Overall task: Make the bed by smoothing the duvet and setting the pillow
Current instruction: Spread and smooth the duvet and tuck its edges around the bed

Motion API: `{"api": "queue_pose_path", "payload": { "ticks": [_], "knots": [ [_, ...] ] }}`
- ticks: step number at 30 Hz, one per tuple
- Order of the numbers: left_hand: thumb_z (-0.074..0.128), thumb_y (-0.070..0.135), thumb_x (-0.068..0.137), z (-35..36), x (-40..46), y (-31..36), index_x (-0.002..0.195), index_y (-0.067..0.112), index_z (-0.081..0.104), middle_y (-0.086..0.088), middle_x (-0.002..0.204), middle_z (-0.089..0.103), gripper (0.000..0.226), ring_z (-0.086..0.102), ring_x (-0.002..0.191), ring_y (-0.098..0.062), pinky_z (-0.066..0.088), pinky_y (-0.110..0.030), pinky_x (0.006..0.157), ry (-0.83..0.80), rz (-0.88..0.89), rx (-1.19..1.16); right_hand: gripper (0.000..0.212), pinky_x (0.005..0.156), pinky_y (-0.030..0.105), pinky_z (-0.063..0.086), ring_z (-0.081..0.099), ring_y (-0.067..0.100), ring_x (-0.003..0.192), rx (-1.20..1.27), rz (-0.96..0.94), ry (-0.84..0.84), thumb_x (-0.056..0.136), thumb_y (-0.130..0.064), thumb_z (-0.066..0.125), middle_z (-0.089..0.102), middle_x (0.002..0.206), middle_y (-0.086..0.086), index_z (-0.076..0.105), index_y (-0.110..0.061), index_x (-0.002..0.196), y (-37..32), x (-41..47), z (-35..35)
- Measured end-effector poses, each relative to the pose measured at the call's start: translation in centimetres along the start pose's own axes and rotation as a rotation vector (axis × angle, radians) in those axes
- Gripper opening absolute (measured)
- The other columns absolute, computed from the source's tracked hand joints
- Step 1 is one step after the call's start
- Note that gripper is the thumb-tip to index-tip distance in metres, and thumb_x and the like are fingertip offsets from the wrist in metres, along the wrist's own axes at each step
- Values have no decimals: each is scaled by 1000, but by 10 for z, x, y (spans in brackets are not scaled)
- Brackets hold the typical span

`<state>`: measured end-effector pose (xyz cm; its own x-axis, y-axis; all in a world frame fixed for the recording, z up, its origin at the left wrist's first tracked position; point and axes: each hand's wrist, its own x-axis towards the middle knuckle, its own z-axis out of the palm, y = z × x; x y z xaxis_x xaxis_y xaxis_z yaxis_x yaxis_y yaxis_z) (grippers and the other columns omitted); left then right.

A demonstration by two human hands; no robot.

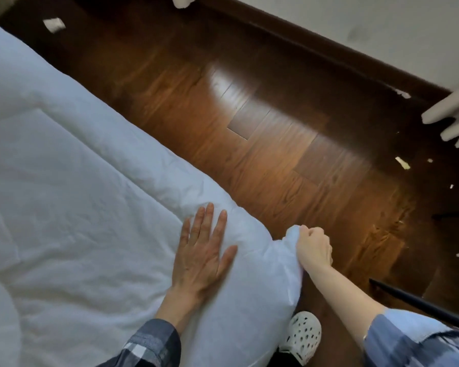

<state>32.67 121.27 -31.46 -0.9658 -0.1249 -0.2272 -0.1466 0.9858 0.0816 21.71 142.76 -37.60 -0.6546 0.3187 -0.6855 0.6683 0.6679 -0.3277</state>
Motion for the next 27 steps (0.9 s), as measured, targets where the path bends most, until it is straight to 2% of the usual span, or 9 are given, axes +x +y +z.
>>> {"api": "queue_pose_path", "payload": {
  "ticks": [2, 5, 8, 10, 14, 17, 19, 22, 27],
  "knots": [
    [13, 60, 103, -3, 4, -5, 161, 19, 16, -11, 169, 11, 72, 7, 156, -24, 5, -47, 124, 23, -108, -21, 36, 90, 47, 44, 55, 29, 95, -60, -232, -16, 95, -40, 30, 61, 102, 8, 56, -15, 98, -52, -16, 18],
    [16, 60, 102, -8, 17, -24, 161, 17, 19, -12, 169, 12, 73, 11, 156, -26, 9, -52, 124, 72, -297, -46, 51, 96, 46, 39, 56, 32, 102, -153, -397, -319, 91, -56, 23, 61, 100, 5, 56, -17, 97, -116, -45, 54],
    [18, 59, 101, -11, 34, -43, 161, 18, 18, -11, 169, 8, 73, 8, 156, -26, 7, -52, 125, 120, -449, -86, 87, 101, 45, 41, 57, 29, 106, -143, -295, -546, 80, -78, 15, 66, 110, 4, 64, -13, 113, -147, -47, 87],
    [22, 58, 100, -12, 44, -54, 161, 18, 18, -10, 169, 9, 73, 8, 156, -25, 7, -53, 124, 146, -491, -109, 92, 95, 44, 47, 62, 28, 99, -141, -279, -516, 76, -82, 17, 70, 101, 5, 70, -12, 103, -152, -38, 97],
    [26, 55, 100, -14, 57, -72, 161, 18, 21, -10, 169, 11, 72, 8, 156, -24, 8, -52, 124, 166, -513, -122, 71, 68, 39, 49, 61, 23, 67, -153, -421, -319, 92, -66, 32, 66, 66, 6, 62, -10, 60, -148, -12, 91],
    [26, 55, 100, -19, 69, -92, 160, 17, 22, -10, 169, 12, 71, 10, 156, -26, 11, -54, 124, 175, -602, -123, 66, 58, 33, 42, 56, 22, 58, -180, -392, -235, 98, -57, 35, 62, 61, 10, 55, -9, 56, -149, -10, 90],
    [25, 55, 100, -27, 80, -116, 160, 16, 23, -12, 168, 14, 71, 12, 155, -27, 14, -56, 123, 171, -706, -130, 66, 61, 35, 46, 57, 22, 58, -266, -358, -238, 99, -57, 35, 62, 61, 8, 56, -10, 57, -151, -13, 101],
    [22, 56, 100, -30, 86, -139, 161, 18, 20, -12, 168, 12, 72, 11, 156, -27, 16, -58, 122, 147, -773, -160, 68, 79, 44, 52, 62, 25, 72, -359, -316, -345, 97, -62, 31, 67, 72, 8, 64, -10, 66, -160, -14, 106],
    [19, 57, 101, -30, 87, -136, 162, 21, 11, -8, 169, 5, 71, 4, 156, -23, 11, -54, 124, 117, -786, -169, 80, 106, 45, 38, 54, 34, 117, -241, -292, -553, 94, -69, 22, 63, 122, 10, 63, -8, 125, -252, -26, 132]
  ]
}}
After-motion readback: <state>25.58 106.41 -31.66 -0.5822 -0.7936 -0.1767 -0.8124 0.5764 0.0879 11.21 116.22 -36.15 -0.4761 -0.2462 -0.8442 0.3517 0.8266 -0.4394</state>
